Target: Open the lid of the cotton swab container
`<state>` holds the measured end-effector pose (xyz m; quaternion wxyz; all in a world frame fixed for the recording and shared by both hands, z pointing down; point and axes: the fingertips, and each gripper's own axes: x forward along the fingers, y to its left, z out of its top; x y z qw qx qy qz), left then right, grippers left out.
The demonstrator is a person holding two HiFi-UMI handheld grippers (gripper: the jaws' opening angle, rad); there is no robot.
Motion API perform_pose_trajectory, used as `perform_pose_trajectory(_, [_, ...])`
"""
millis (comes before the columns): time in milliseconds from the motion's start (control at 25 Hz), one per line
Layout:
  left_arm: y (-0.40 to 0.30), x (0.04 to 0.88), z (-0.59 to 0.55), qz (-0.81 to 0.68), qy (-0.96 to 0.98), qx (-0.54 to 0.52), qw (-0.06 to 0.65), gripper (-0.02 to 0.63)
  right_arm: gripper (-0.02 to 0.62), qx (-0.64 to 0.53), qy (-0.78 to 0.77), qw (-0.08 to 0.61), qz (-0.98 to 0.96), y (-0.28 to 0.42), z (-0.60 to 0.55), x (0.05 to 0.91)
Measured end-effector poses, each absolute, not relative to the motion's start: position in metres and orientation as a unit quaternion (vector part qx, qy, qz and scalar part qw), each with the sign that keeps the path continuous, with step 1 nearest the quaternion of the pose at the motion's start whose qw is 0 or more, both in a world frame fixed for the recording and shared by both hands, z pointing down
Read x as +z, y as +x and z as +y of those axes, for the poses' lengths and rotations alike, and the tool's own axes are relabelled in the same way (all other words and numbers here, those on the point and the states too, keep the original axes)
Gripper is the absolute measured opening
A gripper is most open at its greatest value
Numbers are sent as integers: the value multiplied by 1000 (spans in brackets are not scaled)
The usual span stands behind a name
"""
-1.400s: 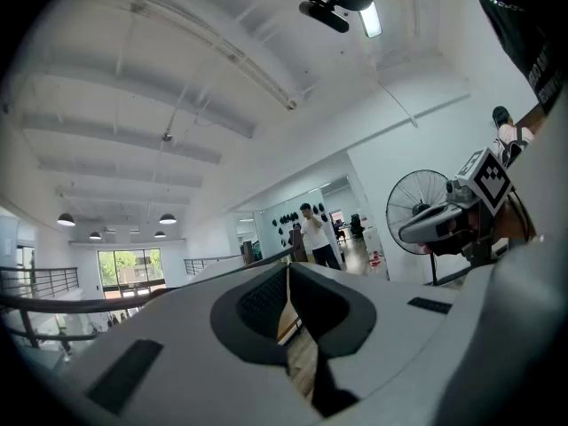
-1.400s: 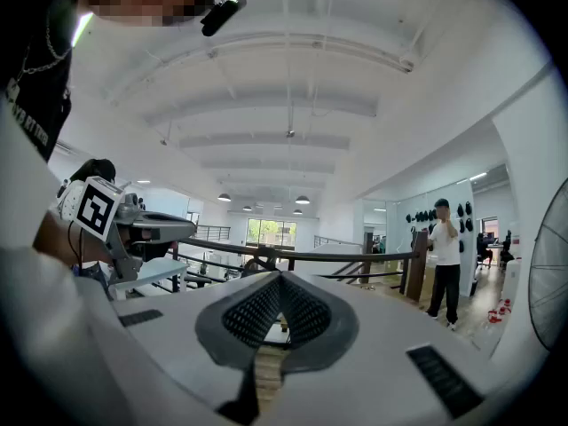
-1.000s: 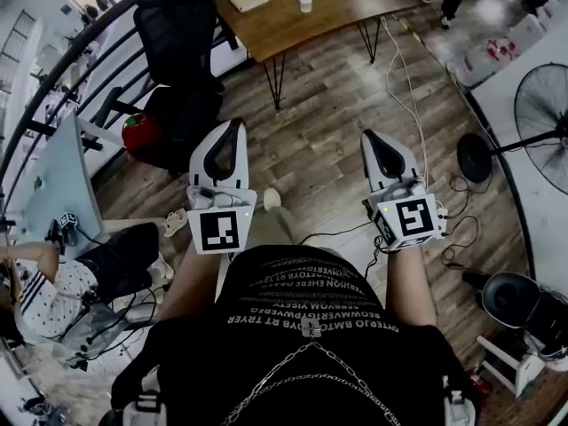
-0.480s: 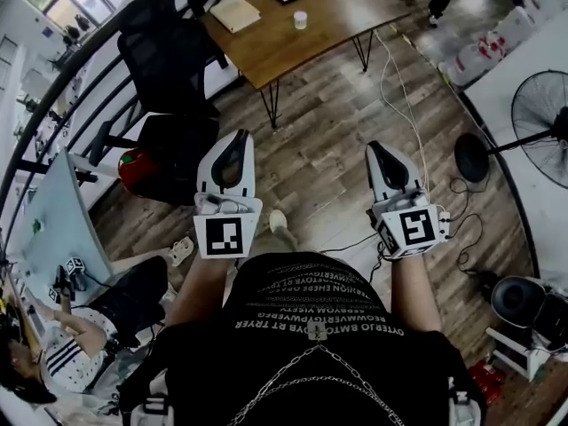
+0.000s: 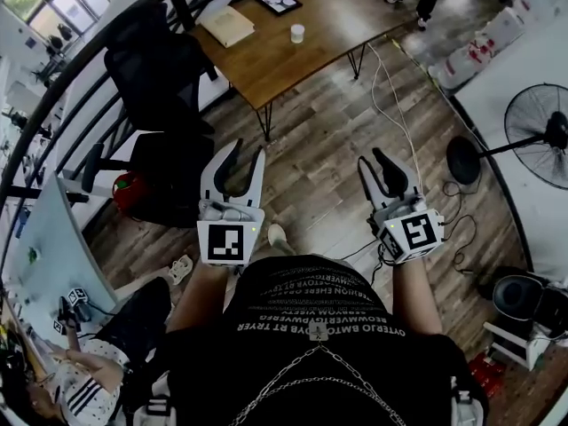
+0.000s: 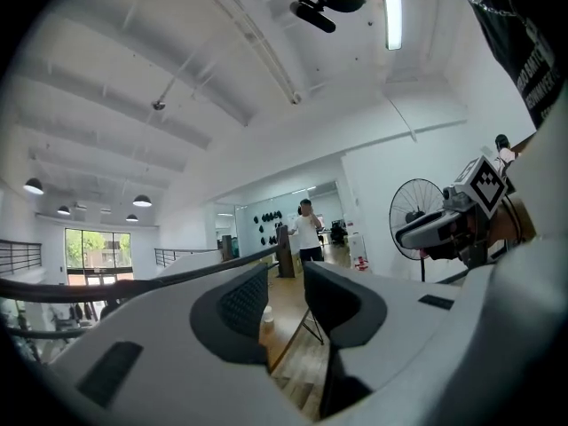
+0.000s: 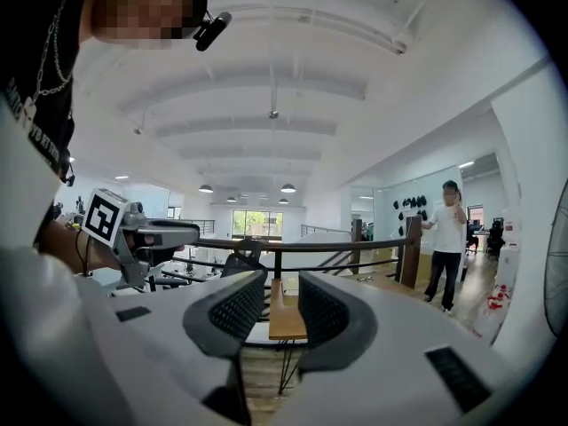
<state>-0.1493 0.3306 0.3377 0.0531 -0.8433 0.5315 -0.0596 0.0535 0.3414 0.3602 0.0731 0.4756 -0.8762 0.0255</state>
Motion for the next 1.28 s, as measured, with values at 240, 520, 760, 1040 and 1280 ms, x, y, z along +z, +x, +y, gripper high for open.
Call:
perform_pose_trajectory(240, [-174, 341, 307, 530, -846, -51, 42, 141, 151, 40, 491, 64, -868, 39, 316, 361])
perform_pose_trajectory(520, [-180, 347, 290, 515, -854, -68, 29, 164, 166, 37, 492, 71, -867, 29, 304, 356])
perform_pose_trajectory(760, [-163, 345, 280, 493, -868, -62, 18, 164, 178, 38, 501, 67, -862, 42, 296, 357])
perform_pose_trajectory(1040, [-153, 351, 246, 512, -857, -59, 10, 186, 186, 44, 493, 59, -867, 58, 257, 369])
perform_pose_trajectory(1280, [-146, 355, 206, 529, -846, -66, 11, 192, 186, 42, 484, 53, -872, 73, 207, 369])
